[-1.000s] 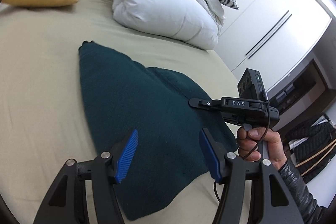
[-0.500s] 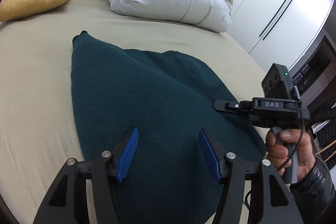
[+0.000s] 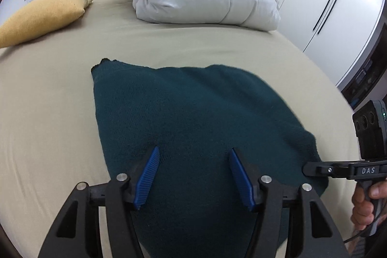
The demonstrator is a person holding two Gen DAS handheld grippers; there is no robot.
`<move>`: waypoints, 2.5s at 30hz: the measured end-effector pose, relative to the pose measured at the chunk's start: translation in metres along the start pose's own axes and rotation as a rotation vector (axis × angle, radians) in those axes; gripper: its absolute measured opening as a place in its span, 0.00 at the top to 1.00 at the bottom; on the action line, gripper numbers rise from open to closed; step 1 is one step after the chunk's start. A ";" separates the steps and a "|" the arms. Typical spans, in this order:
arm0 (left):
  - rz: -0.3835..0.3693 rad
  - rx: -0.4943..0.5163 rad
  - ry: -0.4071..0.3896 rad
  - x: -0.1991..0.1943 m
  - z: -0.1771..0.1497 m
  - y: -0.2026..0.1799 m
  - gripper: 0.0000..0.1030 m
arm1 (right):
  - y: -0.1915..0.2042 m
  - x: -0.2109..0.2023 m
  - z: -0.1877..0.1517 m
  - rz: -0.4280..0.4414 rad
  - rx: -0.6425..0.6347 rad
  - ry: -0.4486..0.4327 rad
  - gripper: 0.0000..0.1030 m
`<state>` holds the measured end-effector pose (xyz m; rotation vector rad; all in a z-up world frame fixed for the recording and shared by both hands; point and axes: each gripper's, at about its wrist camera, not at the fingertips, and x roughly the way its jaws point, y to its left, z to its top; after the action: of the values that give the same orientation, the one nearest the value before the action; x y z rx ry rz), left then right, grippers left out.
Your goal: Fold small clothes
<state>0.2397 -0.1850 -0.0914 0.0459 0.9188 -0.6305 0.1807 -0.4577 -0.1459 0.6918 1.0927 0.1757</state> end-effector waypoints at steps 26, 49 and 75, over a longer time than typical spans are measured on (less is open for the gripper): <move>0.085 0.029 -0.044 -0.006 0.051 0.001 0.43 | 0.067 -0.011 0.065 0.054 -0.180 -0.123 0.76; 0.072 -0.058 -0.010 0.002 0.029 0.018 0.40 | 0.022 -0.007 0.069 0.184 -0.057 -0.210 0.92; -0.136 -0.380 0.117 0.003 -0.017 0.065 0.16 | -0.019 0.001 0.078 0.115 0.022 -0.051 0.47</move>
<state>0.2629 -0.1284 -0.1187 -0.3247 1.1492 -0.5740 0.2445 -0.5058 -0.1360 0.7752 1.0076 0.2438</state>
